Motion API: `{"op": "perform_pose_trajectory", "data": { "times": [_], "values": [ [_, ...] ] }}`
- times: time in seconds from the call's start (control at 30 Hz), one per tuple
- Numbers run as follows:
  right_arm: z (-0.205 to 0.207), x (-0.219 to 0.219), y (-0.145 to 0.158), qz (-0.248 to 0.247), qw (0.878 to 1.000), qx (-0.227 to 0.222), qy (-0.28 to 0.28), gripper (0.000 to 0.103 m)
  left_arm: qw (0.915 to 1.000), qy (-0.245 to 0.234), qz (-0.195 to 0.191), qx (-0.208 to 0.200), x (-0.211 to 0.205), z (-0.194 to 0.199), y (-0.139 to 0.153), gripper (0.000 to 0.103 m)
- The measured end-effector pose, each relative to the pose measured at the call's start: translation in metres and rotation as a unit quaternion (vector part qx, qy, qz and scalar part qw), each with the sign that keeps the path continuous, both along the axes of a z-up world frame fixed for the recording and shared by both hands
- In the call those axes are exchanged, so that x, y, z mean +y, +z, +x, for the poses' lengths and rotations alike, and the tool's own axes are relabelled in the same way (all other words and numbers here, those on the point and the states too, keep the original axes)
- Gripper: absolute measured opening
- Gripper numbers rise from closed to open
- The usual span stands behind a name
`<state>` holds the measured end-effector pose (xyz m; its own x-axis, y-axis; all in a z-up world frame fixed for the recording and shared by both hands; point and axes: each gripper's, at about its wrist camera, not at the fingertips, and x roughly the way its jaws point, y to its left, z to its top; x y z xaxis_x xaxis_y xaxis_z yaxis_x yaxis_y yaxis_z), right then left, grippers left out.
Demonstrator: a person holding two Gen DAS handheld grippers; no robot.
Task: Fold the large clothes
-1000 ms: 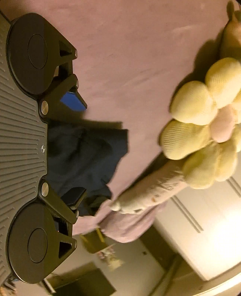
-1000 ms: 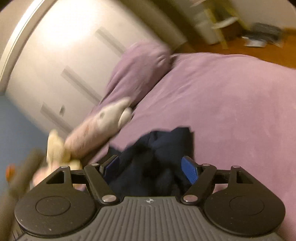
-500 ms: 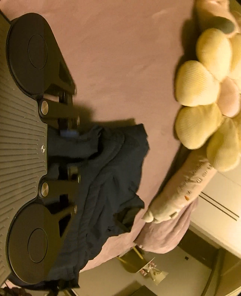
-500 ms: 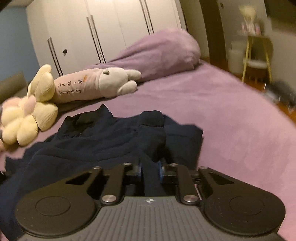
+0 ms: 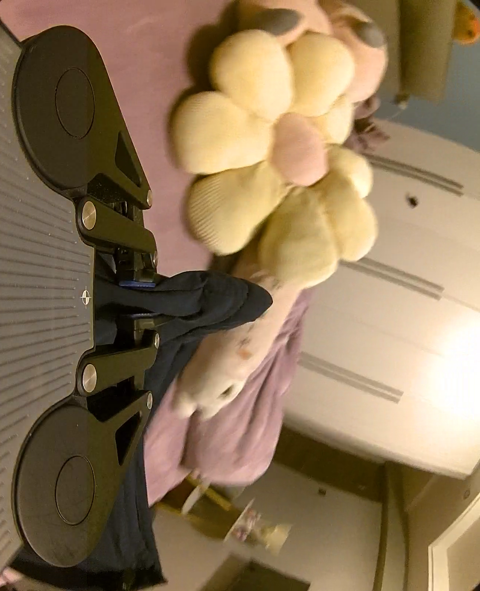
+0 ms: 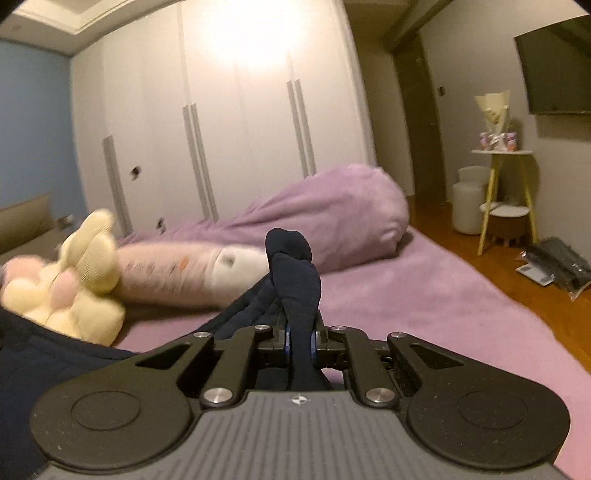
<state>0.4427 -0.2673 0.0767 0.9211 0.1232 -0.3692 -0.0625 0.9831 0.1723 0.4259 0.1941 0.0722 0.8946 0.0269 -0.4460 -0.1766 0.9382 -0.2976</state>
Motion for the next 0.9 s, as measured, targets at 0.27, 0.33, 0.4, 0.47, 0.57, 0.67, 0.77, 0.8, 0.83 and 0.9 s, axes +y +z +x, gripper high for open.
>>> {"op": "perform_pose_trajectory", "data": {
  "times": [0.27,0.33,0.4,0.47,0.57,0.67,0.77,0.8,0.83,0.9],
  "values": [
    [0.106,0.020,-0.047,-0.017,0.995,0.030,-0.098,0.009,0.9942,0.072,0.075,0.027,-0.030,0.082,-0.071,0.016],
    [0.120,0.025,-0.080,-0.022,0.993,0.047,-0.105,0.009,0.9921,0.085,0.074,0.053,-0.032,0.093,-0.106,0.017],
    [0.129,0.026,-0.111,-0.037,0.991,0.063,-0.114,0.009,0.9899,0.103,0.066,0.070,-0.029,0.098,-0.134,0.027],
    [0.134,0.026,-0.137,-0.051,0.989,0.074,-0.118,0.010,0.9888,0.120,0.043,0.076,-0.020,0.101,-0.158,0.045],
    [0.139,0.017,-0.165,-0.022,0.990,0.075,-0.119,0.012,0.9893,0.129,-0.010,0.067,-0.006,0.094,-0.185,0.057],
    [0.143,0.010,-0.185,-0.002,0.988,0.087,-0.126,0.017,0.9880,0.137,-0.041,0.058,0.004,0.089,-0.193,0.068],
    [0.145,0.016,-0.181,-0.012,0.987,0.095,-0.128,0.029,0.9870,0.138,-0.055,0.061,0.008,0.086,-0.191,0.075],
    [0.144,0.015,-0.178,-0.011,0.987,0.095,-0.130,0.042,0.9860,0.143,-0.055,0.066,0.009,0.085,-0.188,0.082],
    [0.142,0.014,-0.172,-0.003,0.987,0.091,-0.131,0.049,0.9848,0.148,-0.053,0.075,0.010,0.082,-0.182,0.083],
    [0.127,0.008,-0.156,0.014,0.988,0.063,-0.138,0.056,0.9836,0.156,-0.042,0.080,0.010,0.078,-0.168,0.083]
  ]
}}
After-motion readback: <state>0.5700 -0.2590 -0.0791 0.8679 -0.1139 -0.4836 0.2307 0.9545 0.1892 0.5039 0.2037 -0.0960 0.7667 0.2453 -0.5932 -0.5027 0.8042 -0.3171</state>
